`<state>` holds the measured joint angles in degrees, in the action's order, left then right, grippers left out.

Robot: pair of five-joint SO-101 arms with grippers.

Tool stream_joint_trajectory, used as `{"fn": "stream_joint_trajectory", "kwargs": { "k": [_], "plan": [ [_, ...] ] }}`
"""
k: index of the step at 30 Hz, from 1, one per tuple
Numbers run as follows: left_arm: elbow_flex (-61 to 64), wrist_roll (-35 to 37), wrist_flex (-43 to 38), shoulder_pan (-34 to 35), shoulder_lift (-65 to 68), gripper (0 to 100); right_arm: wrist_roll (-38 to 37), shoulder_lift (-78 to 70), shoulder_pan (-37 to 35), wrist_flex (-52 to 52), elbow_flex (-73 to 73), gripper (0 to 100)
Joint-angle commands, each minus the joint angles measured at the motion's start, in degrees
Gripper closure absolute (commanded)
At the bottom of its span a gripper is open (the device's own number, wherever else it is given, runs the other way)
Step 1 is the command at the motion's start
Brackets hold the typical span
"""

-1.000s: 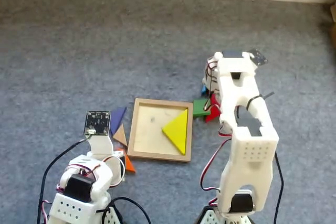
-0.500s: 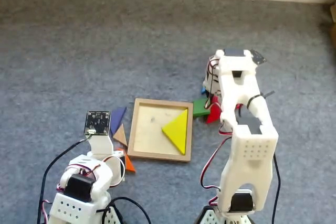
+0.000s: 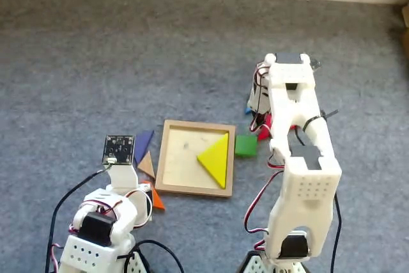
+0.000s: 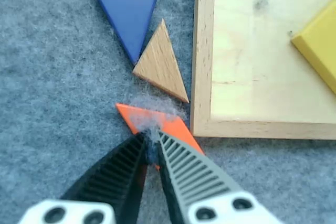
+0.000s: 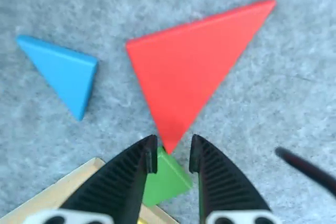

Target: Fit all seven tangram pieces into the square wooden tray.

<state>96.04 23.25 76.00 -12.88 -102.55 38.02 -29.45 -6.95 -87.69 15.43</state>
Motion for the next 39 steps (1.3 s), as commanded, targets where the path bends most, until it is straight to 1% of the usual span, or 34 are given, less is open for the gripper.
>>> {"fn": "stream_joint_trajectory", "kwargs": {
  "k": [1, 5, 7, 9, 13, 15, 23, 33, 39],
  "plan": [
    [1.19, -0.18, 0.09, -0.57, -0.48, 99, -0.26, 4.53, 0.57, 0.84, 3.47, 90.0],
    [1.19, -0.18, 0.09, -0.57, -0.48, 99, 0.35, 4.18, 2.51, 6.29, 3.38, 89.9],
    [1.19, -0.18, 0.09, -0.57, -0.48, 99, 3.34, 4.18, 3.47, 7.52, 3.38, 88.5],
    [1.19, -0.18, 0.09, -0.57, -0.48, 99, 5.71, 4.18, 4.00, 8.04, 3.38, 83.5],
    [1.19, -0.18, 0.09, -0.57, -0.48, 99, 9.49, 4.18, 4.00, 8.04, 3.38, 69.7],
    [1.19, -0.18, 0.09, -0.57, -0.48, 99, 10.90, 4.18, 4.00, 8.13, 3.38, 65.8],
    [1.19, -0.18, 0.09, -0.57, -0.48, 99, 11.60, 3.74, 3.91, 19.56, 2.42, 65.4],
    [1.19, -0.18, 0.09, -0.57, -0.48, 99, 11.60, -5.32, 4.26, 19.30, 2.33, 65.4],
    [1.19, -0.18, 0.09, -0.57, -0.48, 99, 11.60, -6.29, 4.53, 19.03, 2.33, 65.6]
  ]
}}
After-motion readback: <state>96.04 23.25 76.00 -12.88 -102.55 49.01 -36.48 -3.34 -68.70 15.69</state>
